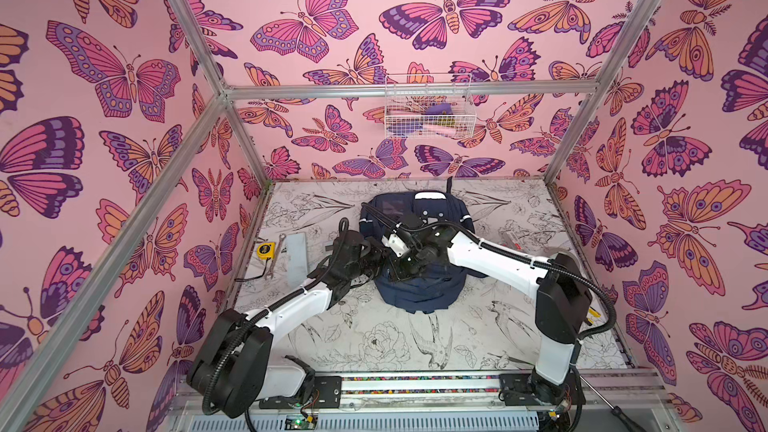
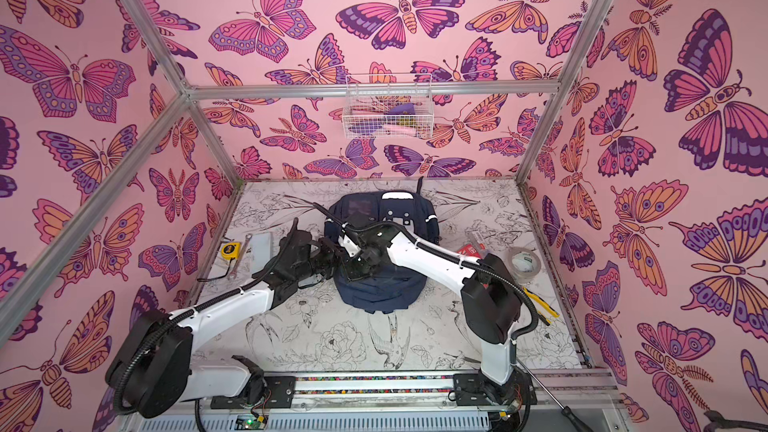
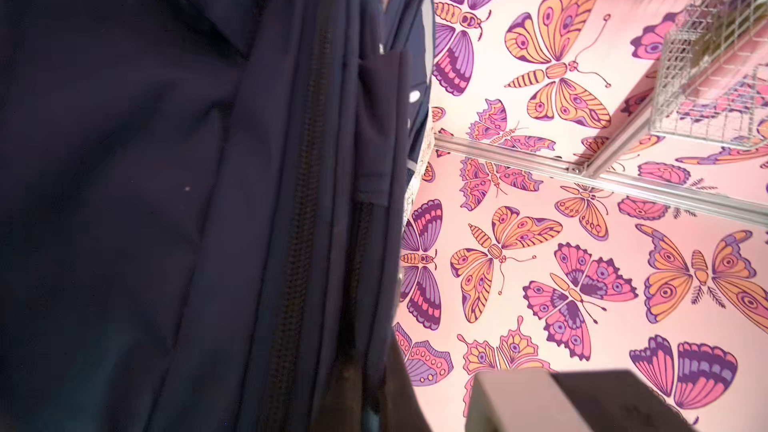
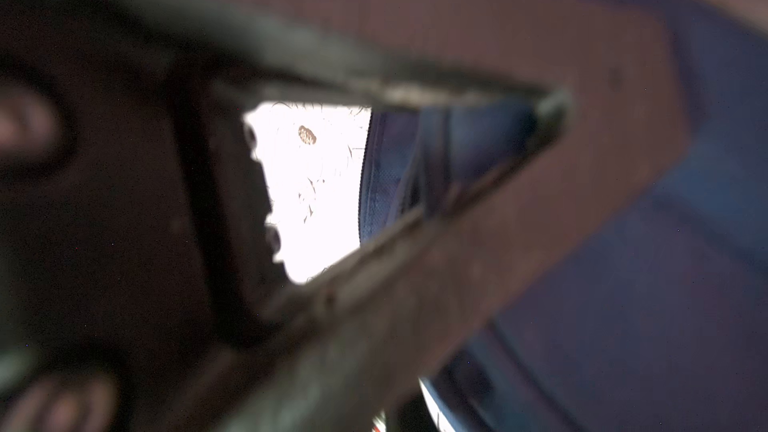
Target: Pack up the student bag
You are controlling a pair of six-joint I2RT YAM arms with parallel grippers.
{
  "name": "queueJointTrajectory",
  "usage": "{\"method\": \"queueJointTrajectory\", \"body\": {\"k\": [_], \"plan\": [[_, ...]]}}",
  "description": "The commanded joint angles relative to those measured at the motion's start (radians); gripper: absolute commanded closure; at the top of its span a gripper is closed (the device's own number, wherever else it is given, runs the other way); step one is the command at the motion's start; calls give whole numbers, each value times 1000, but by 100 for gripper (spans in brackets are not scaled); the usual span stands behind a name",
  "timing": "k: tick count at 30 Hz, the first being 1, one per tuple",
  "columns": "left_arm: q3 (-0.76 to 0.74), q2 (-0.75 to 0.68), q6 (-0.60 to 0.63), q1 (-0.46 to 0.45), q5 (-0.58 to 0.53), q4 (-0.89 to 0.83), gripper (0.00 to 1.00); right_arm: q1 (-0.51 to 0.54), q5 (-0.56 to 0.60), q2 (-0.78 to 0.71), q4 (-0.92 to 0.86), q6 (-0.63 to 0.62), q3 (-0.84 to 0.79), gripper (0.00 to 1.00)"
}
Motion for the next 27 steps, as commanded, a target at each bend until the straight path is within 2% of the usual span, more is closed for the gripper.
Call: {"method": "queueJointTrajectory", "body": {"k": [1, 3, 4, 6, 8, 9, 11, 12, 15, 18, 20, 23, 25, 27], "plan": [[-19, -21, -40, -24, 30, 138, 100, 31, -26, -13, 171, 51, -3, 100], [-33, -26, -39, -26, 36, 139, 100, 30, 7, -11, 201, 78, -29, 100], [-40, -28, -36, -26, 36, 145, 100, 30, 17, -11, 210, 86, -41, 93], [-55, -36, -7, -24, 37, 149, 100, 29, 32, -30, 221, 100, -74, 72], [-56, -53, 87, -6, 46, 101, 100, 32, 71, -73, 214, 103, -118, 60], [-38, -88, 149, 8, 47, 18, 96, 34, 94, -107, 206, 106, -145, 56], [16, -120, 331, 20, 28, -177, 65, 36, 123, -175, 186, 110, -197, 50], [52, -132, 426, 23, 2, -289, 53, 40, 137, -212, 177, 110, -222, 47], [149, -160, 645, 27, -144, -588, 32, 51, 193, -324, 126, 117, -280, 40], [184, -175, 733, 40, -378, -778, 19, 58, 251, -387, 59, 131, -303, 27], [165, -164, 764, 71, -439, -799, 13, 62, 329, -403, -4, 151, -298, 21], [164, -87, 796, 157, -395, -822, 7, 65, 462, -412, -79, 181, -294, 17], [198, 12, 813, 198, -342, -857, 1, 68, 543, -446, -63, 199, -332, 16], [255, 106, 813, 217, -311, -909, 0, 69, 598, -511, 11, 217, -404, 16]]}}
